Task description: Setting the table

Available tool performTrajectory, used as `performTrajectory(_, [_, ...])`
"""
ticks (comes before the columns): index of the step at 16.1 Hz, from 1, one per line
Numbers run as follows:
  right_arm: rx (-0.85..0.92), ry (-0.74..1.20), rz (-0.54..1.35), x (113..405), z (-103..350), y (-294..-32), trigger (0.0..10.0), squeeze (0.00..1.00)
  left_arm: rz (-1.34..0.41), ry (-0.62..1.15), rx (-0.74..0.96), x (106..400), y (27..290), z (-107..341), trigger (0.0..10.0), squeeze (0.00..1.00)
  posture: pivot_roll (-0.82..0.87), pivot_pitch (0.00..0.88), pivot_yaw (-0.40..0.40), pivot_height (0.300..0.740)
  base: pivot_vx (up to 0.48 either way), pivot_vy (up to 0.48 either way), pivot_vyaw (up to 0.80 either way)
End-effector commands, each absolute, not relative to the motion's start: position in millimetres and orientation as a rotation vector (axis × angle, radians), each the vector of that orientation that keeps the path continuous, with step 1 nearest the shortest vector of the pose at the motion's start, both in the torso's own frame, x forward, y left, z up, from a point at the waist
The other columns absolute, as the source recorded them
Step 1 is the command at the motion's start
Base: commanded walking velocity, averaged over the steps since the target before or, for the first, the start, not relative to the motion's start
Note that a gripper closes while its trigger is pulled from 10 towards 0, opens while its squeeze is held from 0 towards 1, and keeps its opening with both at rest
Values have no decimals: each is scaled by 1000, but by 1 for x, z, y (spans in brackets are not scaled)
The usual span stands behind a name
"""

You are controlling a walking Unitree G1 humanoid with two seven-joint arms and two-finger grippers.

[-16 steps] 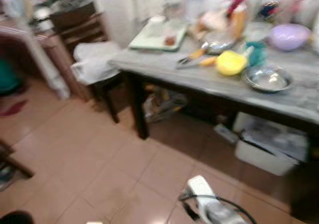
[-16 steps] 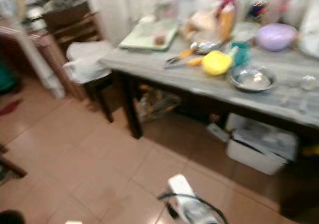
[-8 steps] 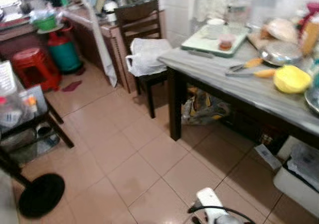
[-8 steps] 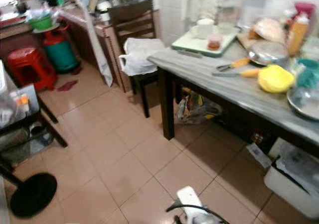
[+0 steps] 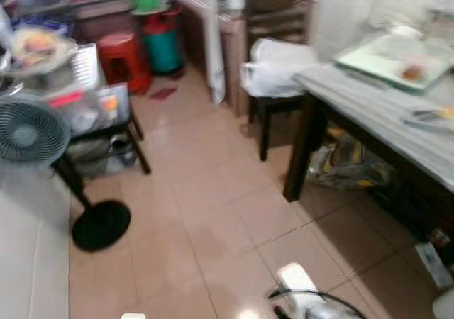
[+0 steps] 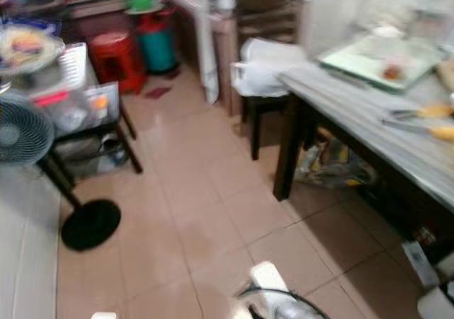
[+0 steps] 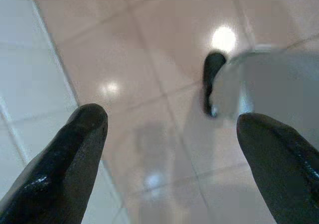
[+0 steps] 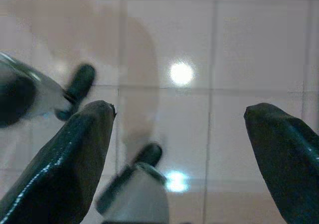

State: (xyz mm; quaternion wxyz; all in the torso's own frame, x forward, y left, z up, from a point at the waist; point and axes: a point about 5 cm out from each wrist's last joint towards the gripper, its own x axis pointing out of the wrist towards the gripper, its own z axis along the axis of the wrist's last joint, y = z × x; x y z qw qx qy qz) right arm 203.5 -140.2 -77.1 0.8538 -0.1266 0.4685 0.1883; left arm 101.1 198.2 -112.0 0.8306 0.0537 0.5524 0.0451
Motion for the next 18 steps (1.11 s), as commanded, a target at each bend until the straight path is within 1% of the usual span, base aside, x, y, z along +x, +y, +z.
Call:
performTrajectory(1, [-260,996,392,201,-78,-143,10000,0,89,1141,117,112,197,-109,10000,0,-84,0,61,740,0,0,800])
performTrajectory(8, [-296,998,436,199,-80,-138,10000,0,124,1159,93,109,197,-110,10000,0,-45,0,33,740,0,0,800])
performTrajectory(13, [-295,998,444,197,-80,-134,10000,0,131,1163,90,108,197,-111,10000,0,-45,0,32,740,0,0,800])
performTrajectory(16, [-257,1004,401,198,-80,-138,10000,0,129,1150,105,109,197,-110,10000,0,-53,0,36,740,0,0,763])
performTrajectory(17, [-221,1006,363,198,-80,-140,10000,0,126,1141,102,110,197,-110,10000,0,-53,0,36,740,0,0,0])
performTrajectory(18, [-166,1007,307,199,-80,-143,10000,0,119,1124,64,110,195,-110,10000,0,-53,0,36,740,0,0,0])
